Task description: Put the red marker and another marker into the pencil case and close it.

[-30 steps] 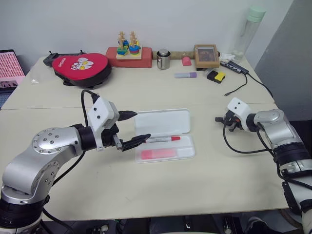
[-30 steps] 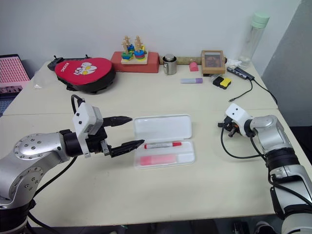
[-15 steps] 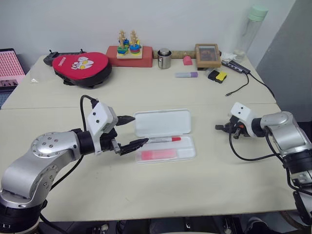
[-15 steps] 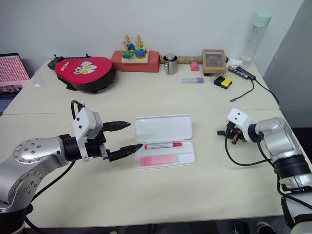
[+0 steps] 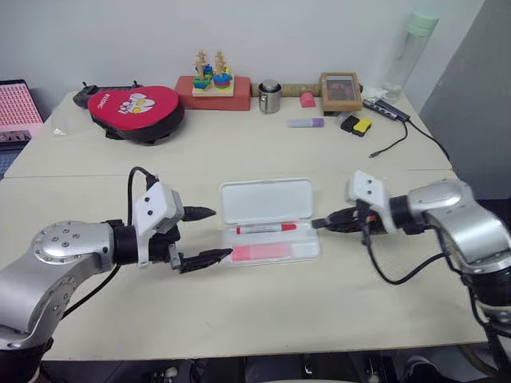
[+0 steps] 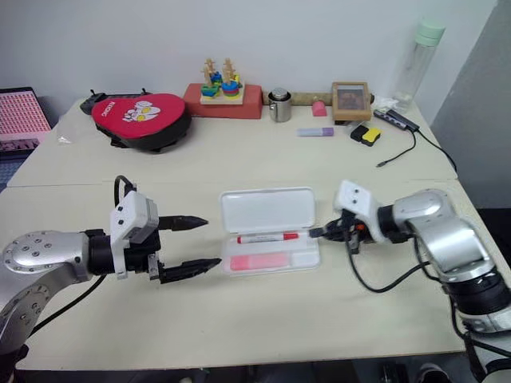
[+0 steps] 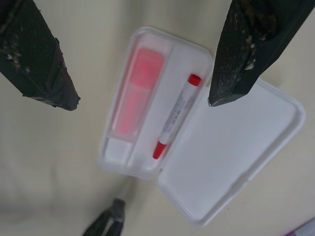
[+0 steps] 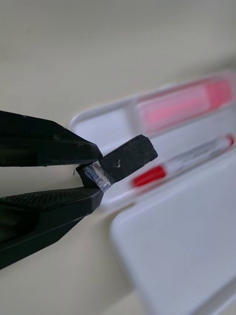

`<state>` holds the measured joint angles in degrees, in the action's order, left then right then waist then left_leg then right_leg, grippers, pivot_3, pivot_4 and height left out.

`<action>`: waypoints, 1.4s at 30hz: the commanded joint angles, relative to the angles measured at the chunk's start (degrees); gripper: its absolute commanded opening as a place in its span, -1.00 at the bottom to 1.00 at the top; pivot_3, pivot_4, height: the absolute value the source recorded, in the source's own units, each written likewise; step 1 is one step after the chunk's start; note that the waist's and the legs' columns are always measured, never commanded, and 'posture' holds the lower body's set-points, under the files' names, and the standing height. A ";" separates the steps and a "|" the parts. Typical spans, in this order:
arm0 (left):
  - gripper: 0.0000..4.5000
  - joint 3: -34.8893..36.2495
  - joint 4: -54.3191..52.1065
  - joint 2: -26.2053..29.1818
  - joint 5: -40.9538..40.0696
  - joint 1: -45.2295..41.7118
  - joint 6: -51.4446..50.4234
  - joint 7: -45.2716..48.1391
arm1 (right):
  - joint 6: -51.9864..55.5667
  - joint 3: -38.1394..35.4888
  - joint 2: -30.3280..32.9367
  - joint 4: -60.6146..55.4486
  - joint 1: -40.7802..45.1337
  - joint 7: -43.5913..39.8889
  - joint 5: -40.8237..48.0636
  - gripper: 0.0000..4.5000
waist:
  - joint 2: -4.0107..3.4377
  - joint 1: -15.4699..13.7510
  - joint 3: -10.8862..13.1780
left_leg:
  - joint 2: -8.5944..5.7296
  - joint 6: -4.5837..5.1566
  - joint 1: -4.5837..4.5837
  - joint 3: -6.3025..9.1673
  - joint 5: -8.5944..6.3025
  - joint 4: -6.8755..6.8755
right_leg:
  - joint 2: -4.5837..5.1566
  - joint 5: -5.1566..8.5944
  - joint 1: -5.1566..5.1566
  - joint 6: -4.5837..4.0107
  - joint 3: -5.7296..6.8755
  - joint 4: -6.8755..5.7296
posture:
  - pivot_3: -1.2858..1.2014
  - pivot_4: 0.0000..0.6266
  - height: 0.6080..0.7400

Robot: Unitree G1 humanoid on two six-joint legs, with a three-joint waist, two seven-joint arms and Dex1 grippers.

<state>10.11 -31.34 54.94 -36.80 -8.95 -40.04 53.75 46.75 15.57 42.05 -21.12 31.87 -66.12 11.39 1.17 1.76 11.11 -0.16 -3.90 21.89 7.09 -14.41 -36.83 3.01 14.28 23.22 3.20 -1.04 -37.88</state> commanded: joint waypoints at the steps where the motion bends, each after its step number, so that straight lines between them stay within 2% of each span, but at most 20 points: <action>1: 1.00 -1.44 1.41 0.72 2.21 -2.24 2.55 1.15 | -1.06 2.44 0.20 -1.71 -1.00 2.50 -1.30 -0.86 | 0.00 0.02 0.00 | -0.01 0.00 0.02 0.00 0.00 0.00 | 0.01 0.00 0.00 0.00 0.00 0.02 | 0.03 -0.52 1.00; 8: 1.00 -1.88 5.25 0.76 4.26 -5.83 3.93 1.69 | -0.36 4.30 -2.73 0.15 -1.41 7.85 -1.87 -0.86 | 0.01 0.06 0.00 | -0.03 0.00 0.07 -0.01 0.00 0.01 | 0.03 0.00 0.01 0.00 0.01 0.10 | 0.03 -0.52 1.00; 15: 1.00 -1.56 5.81 0.75 5.00 -6.21 4.21 2.30 | -1.54 5.62 -1.35 1.09 -2.37 8.05 -2.20 -0.86 | 0.00 0.08 0.01 | -0.03 0.00 0.07 -0.01 0.00 0.03 | 0.03 0.00 0.02 0.00 0.00 0.10 | 0.03 -0.52 1.00; 16: 1.00 -1.51 5.84 0.73 5.07 -6.16 4.26 2.34 | -1.62 5.72 -1.06 1.10 -2.48 7.89 -2.16 -0.56 | 0.00 0.08 0.01 | -0.03 0.00 0.07 -0.01 0.00 0.03 | 0.03 0.00 0.02 0.01 0.00 0.10 | 0.03 -0.52 1.00; 22: 1.00 -1.29 5.82 0.60 5.40 -5.86 4.44 2.45 | -3.53 6.30 0.75 2.23 -2.89 7.09 -3.09 -0.01 | 0.01 0.08 0.01 | -0.02 0.00 0.06 -0.01 0.00 0.02 | 0.03 0.00 0.02 0.01 0.01 0.09 | 0.03 -0.52 1.00; 23: 1.00 -1.27 5.88 0.48 5.51 -5.87 4.50 2.34 | -4.31 6.19 0.92 2.65 -2.86 7.41 -3.52 0.14 | 0.01 0.08 0.01 | -0.03 0.00 0.06 -0.02 0.00 0.02 | 0.03 0.00 0.02 0.01 0.00 0.09 | 0.03 -0.52 1.00; 31: 1.00 -0.17 6.06 -0.18 5.10 -5.13 4.40 1.78 | -2.68 0.90 2.41 1.21 -1.68 4.75 1.44 0.98 | 0.01 0.07 0.01 | -0.03 0.01 0.07 -0.02 0.00 0.02 | 0.03 0.00 0.02 0.01 0.00 0.10 | 0.03 -0.52 1.00; 36: 1.00 3.06 6.87 -1.13 3.95 -4.03 2.87 -0.29 | -2.01 -1.28 1.40 2.05 0.14 5.84 3.48 1.00 | 0.01 0.12 0.01 | -0.01 0.01 0.05 -0.01 0.00 0.02 | 0.03 0.00 0.02 0.01 0.02 0.07 | 0.03 -0.52 1.00; 42: 1.00 11.57 4.38 -1.07 -0.73 2.65 -0.05 -0.23 | -4.00 -2.59 2.55 5.60 2.51 5.80 3.38 1.00 | 0.00 0.20 0.01 | 0.00 0.01 0.05 -0.03 0.00 0.04 | 0.03 0.00 0.05 0.01 0.01 0.09 | 0.03 -0.52 1.00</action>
<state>17.63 -24.50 53.71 -35.27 -6.96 -39.70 53.25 44.22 14.65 43.89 -15.96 33.16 -60.21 14.72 1.17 1.95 11.12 -0.15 -3.90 21.95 7.07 -14.42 -36.80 3.04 14.29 23.27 3.21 -1.02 -37.79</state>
